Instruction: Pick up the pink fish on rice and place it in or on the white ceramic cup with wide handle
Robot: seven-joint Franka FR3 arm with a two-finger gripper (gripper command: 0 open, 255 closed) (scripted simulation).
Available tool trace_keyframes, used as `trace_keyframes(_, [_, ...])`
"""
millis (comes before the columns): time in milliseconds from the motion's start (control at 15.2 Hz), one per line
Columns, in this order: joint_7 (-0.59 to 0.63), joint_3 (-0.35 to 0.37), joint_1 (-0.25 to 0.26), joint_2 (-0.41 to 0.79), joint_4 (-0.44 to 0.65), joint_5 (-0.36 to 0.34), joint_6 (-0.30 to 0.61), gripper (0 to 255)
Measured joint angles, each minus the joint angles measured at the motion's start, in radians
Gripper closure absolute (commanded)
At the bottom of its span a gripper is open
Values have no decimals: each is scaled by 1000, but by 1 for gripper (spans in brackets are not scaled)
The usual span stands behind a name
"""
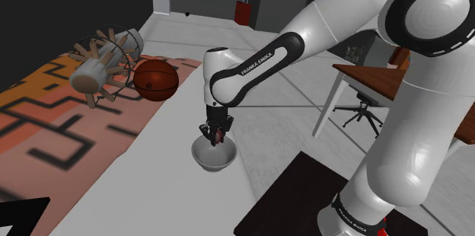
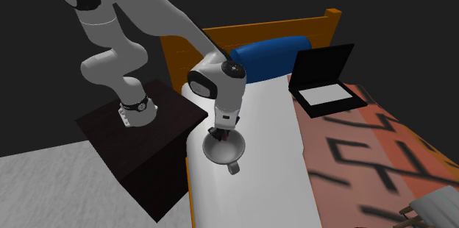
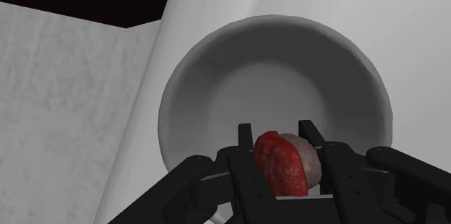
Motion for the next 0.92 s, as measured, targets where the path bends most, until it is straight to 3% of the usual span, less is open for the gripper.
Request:
trace_keyframes(396, [18,-6,6,65,-13,-25,75,255])
trace_keyframes(858, [21,-9,7,79,-13,-30,89,255])
trace_keyframes(924, [21,-9,7,79,-13,-30,89,0])
